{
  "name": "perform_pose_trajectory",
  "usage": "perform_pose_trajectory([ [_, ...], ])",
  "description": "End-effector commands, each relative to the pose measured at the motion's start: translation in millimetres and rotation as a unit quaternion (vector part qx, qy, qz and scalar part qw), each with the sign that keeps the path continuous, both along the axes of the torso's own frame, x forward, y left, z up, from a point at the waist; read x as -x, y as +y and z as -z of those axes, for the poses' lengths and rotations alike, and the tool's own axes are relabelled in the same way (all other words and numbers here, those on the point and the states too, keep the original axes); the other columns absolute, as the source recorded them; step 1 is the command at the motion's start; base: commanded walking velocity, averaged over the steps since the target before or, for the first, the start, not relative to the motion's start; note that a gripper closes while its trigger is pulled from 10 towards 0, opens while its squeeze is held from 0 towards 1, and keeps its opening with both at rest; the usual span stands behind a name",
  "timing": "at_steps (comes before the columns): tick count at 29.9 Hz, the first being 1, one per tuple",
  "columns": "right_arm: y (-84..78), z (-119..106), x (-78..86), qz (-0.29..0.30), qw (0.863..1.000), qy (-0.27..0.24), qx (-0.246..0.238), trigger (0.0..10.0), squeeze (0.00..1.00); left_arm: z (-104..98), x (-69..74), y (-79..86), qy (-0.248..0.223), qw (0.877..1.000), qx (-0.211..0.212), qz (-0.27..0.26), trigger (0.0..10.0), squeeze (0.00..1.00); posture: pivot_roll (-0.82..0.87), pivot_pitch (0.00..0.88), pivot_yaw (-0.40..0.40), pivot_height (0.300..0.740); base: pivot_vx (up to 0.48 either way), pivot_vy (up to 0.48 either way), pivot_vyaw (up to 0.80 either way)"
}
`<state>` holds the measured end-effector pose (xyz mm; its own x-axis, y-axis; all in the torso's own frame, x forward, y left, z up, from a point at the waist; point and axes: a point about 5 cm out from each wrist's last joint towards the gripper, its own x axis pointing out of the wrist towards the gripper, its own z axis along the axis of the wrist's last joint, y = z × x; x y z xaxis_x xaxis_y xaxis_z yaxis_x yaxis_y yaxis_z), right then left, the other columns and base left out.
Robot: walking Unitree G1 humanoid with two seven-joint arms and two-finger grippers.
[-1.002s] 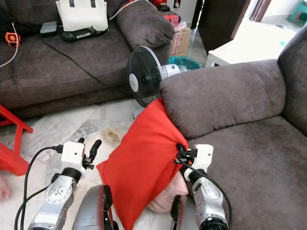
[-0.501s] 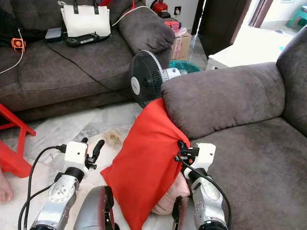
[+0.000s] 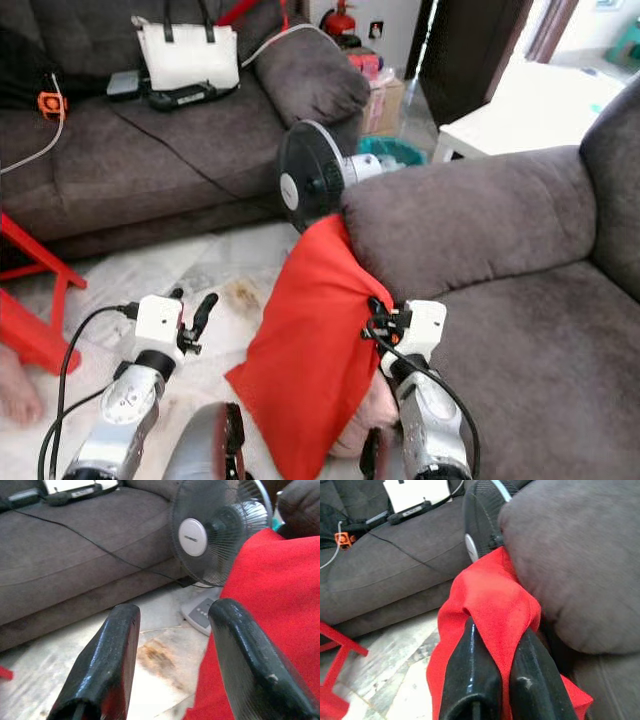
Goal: Move the pillow to the sofa from floor
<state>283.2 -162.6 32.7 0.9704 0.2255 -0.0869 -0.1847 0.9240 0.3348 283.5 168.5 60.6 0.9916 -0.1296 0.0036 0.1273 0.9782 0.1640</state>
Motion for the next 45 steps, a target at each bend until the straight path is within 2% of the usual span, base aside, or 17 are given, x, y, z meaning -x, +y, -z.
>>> perform_pose_trajectory([
  [1,-7.8,-30.2,-12.7,0.019,0.997,-0.074,0.000,10.0,0.00,1.0,0.3,3.4,0.002,1.000,0.002,-0.003,10.0,0.00,0.14,0.001,-0.045,0.664,0.000,0.000,0.00],
  [19,-9.7,-33.1,-15.5,0.025,0.997,-0.076,-0.005,10.0,0.00,1.3,-0.2,5.3,0.002,1.000,0.000,-0.005,10.0,0.00,0.14,0.011,-0.040,0.739,0.000,0.000,0.00],
  [33,-14.9,-35.8,-18.8,0.031,0.997,-0.076,-0.002,10.0,0.00,1.7,0.0,2.9,0.002,1.000,-0.002,-0.003,10.0,0.00,0.14,0.014,-0.048,0.740,0.000,0.000,0.00],
  [36,-12.5,-40.3,-19.7,0.030,0.995,-0.091,-0.006,10.0,0.00,1.9,0.4,3.1,0.002,1.000,-0.002,-0.004,10.0,0.00,0.14,0.013,-0.050,0.740,0.000,0.000,0.00],
  [42,-12.6,-36.2,-19.7,0.035,0.996,-0.078,-0.005,10.0,0.00,2.0,0.4,3.0,0.002,1.000,0.000,-0.005,10.0,0.00,0.14,0.012,-0.049,0.740,0.000,0.000,0.00],
  [45,-13.7,-34.8,-19.5,0.037,0.997,-0.073,-0.006,10.0,0.00,2.0,0.3,3.1,0.002,1.000,0.000,-0.004,10.0,0.00,0.14,0.011,-0.048,0.740,0.000,0.000,-0.80],
])
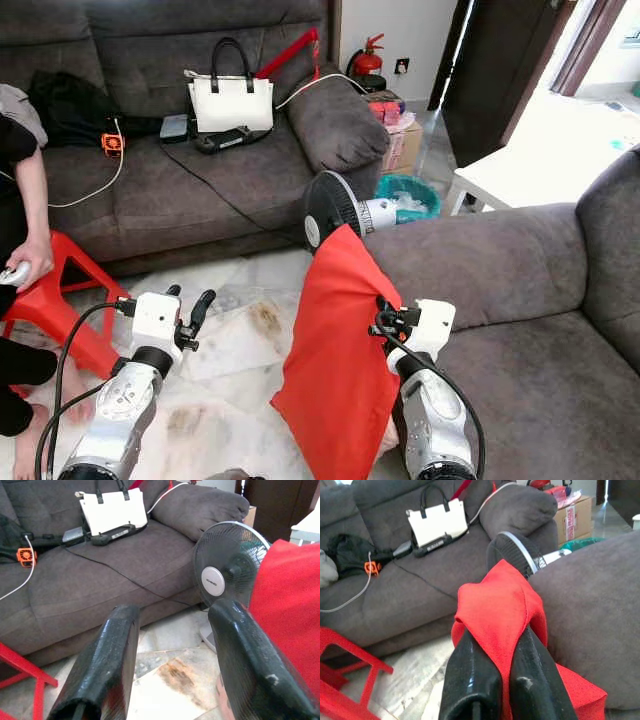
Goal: Move the pillow to the sofa from floor
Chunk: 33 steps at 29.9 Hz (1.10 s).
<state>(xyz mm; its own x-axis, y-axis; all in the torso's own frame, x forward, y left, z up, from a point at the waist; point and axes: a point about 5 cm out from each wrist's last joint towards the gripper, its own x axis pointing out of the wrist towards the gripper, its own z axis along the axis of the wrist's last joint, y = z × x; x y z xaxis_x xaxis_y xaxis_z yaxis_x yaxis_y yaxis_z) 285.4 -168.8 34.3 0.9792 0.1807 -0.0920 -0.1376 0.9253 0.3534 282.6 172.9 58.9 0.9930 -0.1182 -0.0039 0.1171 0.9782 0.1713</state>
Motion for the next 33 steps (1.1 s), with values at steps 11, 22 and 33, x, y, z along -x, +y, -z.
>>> perform_pose_trajectory([
  [11,-9.4,-31.5,-17.3,0.019,0.997,-0.072,0.007,10.0,0.00,-0.2,-0.7,-1.7,-0.002,1.000,-0.005,0.005,10.0,0.00,0.14,0.009,-0.047,0.740,0.000,0.000,-0.80],
  [22,-12.7,-30.2,-17.5,0.024,0.997,-0.067,0.015,10.0,0.00,-0.5,-1.2,-3.5,-0.003,1.000,-0.011,0.008,10.0,0.00,0.14,0.004,-0.047,0.740,0.000,-0.045,-0.80],
  [33,-12.1,-29.8,-18.9,0.024,0.997,-0.065,0.017,10.0,0.00,-0.9,-2.4,-3.5,-0.004,1.000,-0.018,0.008,10.0,0.00,0.14,0.002,-0.048,0.740,0.000,-0.318,-0.80],
])
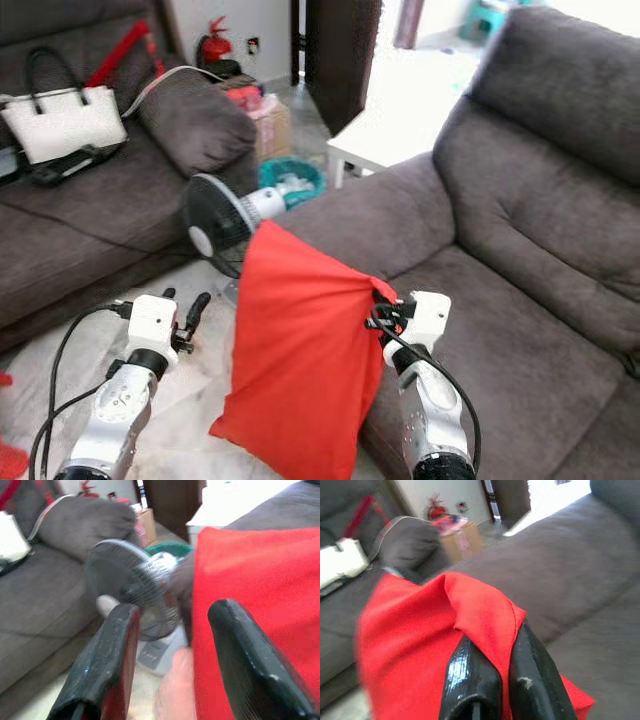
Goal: Move the pillow to the sofa from floor
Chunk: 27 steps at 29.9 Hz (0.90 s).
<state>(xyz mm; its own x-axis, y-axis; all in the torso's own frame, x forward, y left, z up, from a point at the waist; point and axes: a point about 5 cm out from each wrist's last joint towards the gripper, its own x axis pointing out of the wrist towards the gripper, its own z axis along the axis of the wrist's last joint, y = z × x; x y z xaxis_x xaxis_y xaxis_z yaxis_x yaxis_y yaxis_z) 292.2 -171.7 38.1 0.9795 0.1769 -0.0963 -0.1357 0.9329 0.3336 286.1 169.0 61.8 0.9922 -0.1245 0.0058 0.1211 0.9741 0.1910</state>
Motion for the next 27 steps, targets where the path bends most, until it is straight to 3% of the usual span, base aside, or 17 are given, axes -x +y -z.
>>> perform_pose_trajectory([
  [1,-9.0,-26.0,-12.2,0.023,0.998,-0.065,0.006,10.0,0.00,2.1,1.0,0.4,0.002,1.000,-0.008,0.003,10.0,0.00,0.14,0.002,-0.048,0.740,0.000,-0.480,-0.80],
  [27,-22.0,-18.8,-8.3,0.045,0.998,-0.047,0.021,10.0,0.00,4.5,2.4,0.1,0.004,1.000,-0.016,0.011,10.0,0.00,0.14,0.012,-0.047,0.740,0.000,-0.022,-0.80],
])
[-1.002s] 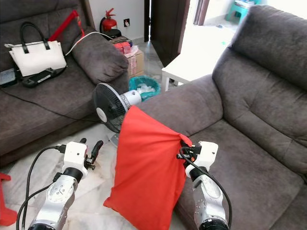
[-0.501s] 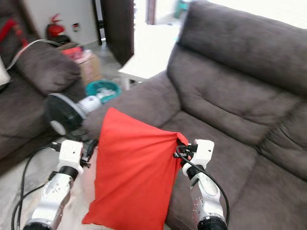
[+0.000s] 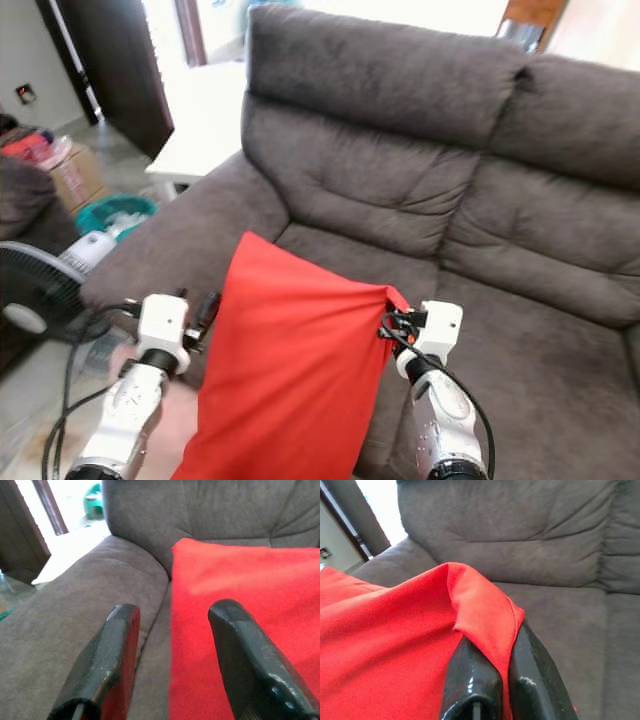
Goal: Move the pillow to the sofa from floor
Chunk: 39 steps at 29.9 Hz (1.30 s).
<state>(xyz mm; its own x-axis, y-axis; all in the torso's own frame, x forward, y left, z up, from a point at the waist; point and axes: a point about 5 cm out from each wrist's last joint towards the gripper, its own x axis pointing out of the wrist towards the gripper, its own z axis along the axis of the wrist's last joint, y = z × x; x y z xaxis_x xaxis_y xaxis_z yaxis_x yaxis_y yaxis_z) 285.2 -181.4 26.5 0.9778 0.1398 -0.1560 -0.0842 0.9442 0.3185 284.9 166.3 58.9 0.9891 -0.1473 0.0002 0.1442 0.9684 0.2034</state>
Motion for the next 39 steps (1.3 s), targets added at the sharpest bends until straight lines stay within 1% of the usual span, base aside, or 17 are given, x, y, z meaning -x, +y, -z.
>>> perform_pose_trajectory([
  [1,-12.4,-30.2,-15.3,0.026,0.997,-0.075,0.013,10.0,0.00,2.1,1.4,2.3,0.003,1.000,-0.006,-0.001,10.0,0.00,0.14,0.012,-0.047,0.740,0.000,0.000,-0.80],
  [7,-13.7,-30.2,-14.8,0.027,0.997,-0.076,0.015,10.0,0.00,2.8,2.5,1.6,0.003,1.000,-0.003,-0.002,10.0,0.00,0.14,0.016,-0.049,0.740,0.000,0.000,-0.76],
  [19,-16.3,-27.6,-13.7,0.028,0.997,-0.069,0.022,10.0,0.00,3.1,3.9,2.0,0.002,1.000,-0.005,-0.003,10.0,0.00,0.14,0.021,-0.052,0.740,0.000,0.000,0.00],
  [35,-15.8,-28.0,-15.3,0.027,0.997,-0.070,0.019,10.0,0.00,2.1,2.7,-0.8,0.000,1.000,-0.003,-0.001,10.0,0.00,0.14,0.010,-0.056,0.740,0.000,-0.457,0.00],
  [39,-15.7,-28.4,-16.0,0.026,0.997,-0.071,0.019,10.0,0.00,0.8,1.8,-0.3,-0.003,1.000,0.001,-0.003,10.0,0.00,0.14,0.009,-0.056,0.740,0.000,-0.065,0.00],
])
